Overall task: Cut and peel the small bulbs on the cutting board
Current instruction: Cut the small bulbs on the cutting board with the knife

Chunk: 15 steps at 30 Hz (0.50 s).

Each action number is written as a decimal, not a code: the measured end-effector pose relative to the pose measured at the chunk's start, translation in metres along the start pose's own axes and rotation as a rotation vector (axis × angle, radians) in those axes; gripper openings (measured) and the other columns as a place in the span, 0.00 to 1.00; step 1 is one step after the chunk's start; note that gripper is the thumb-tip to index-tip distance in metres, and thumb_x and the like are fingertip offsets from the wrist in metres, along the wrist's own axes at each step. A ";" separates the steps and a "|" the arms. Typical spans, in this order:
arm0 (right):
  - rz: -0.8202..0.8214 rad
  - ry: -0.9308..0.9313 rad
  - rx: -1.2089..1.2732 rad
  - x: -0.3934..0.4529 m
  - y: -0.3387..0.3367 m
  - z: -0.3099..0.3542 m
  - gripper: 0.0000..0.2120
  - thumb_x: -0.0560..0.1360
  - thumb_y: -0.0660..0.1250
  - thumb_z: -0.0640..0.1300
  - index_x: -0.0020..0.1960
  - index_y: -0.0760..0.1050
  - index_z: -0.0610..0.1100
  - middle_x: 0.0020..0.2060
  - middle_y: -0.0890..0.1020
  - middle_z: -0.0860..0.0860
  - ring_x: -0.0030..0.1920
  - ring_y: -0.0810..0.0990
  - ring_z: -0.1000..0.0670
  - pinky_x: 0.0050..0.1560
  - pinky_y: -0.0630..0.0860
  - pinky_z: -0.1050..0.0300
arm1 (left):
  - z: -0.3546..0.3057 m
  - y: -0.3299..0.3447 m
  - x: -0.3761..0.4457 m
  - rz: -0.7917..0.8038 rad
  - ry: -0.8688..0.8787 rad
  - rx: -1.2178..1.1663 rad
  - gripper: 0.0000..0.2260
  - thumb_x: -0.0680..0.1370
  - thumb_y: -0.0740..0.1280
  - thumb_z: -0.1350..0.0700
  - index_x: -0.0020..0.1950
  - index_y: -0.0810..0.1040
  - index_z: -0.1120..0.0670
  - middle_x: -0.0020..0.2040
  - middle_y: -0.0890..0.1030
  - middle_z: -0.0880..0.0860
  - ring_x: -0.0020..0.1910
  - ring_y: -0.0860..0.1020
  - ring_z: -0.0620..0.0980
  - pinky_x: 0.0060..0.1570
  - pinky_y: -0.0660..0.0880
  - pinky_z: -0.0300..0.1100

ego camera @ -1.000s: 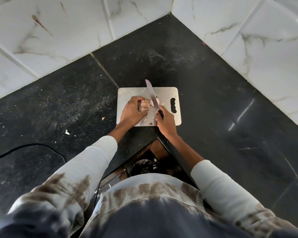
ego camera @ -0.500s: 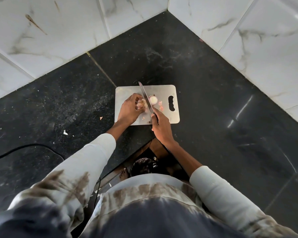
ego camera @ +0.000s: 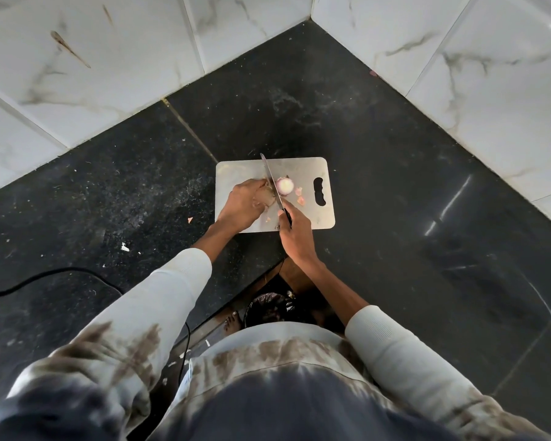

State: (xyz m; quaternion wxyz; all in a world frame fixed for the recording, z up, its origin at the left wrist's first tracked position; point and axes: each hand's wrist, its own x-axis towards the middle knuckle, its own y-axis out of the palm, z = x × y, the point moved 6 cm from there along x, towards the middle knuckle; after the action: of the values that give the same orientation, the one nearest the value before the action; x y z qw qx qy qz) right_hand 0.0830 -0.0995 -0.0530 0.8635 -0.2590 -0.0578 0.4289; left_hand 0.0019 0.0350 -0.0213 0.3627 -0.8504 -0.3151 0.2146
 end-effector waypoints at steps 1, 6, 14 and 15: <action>0.001 0.013 0.022 0.001 0.001 -0.002 0.22 0.86 0.59 0.48 0.79 0.70 0.46 0.68 0.82 0.46 0.64 0.83 0.44 0.68 0.78 0.42 | 0.001 -0.001 0.000 -0.010 -0.006 -0.012 0.27 0.77 0.78 0.60 0.75 0.77 0.57 0.71 0.81 0.58 0.70 0.79 0.56 0.73 0.73 0.46; 0.007 0.107 0.111 0.004 -0.002 -0.012 0.21 0.86 0.59 0.46 0.78 0.70 0.46 0.64 0.83 0.42 0.62 0.84 0.42 0.65 0.81 0.41 | 0.001 -0.001 0.002 -0.054 -0.084 -0.099 0.27 0.72 0.82 0.58 0.70 0.80 0.53 0.66 0.84 0.53 0.66 0.81 0.51 0.66 0.75 0.38; -0.027 0.095 0.121 -0.008 -0.019 -0.007 0.19 0.87 0.60 0.44 0.77 0.72 0.48 0.39 0.82 0.54 0.38 0.83 0.57 0.42 0.77 0.66 | 0.002 0.004 0.004 -0.092 -0.103 -0.165 0.23 0.69 0.85 0.55 0.61 0.83 0.53 0.58 0.86 0.51 0.56 0.83 0.48 0.58 0.81 0.43; -0.020 0.094 0.125 -0.010 -0.019 -0.005 0.19 0.87 0.59 0.44 0.77 0.72 0.49 0.38 0.82 0.55 0.37 0.82 0.61 0.39 0.74 0.70 | 0.003 0.005 0.003 -0.095 -0.103 -0.177 0.22 0.69 0.85 0.56 0.60 0.83 0.53 0.57 0.86 0.51 0.54 0.83 0.49 0.57 0.82 0.43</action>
State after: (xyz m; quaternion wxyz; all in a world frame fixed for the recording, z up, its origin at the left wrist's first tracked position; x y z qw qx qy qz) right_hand 0.0918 -0.1183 -0.0470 0.8840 -0.2239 0.0071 0.4103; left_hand 0.0044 0.0361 -0.0273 0.2790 -0.8510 -0.3911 0.2120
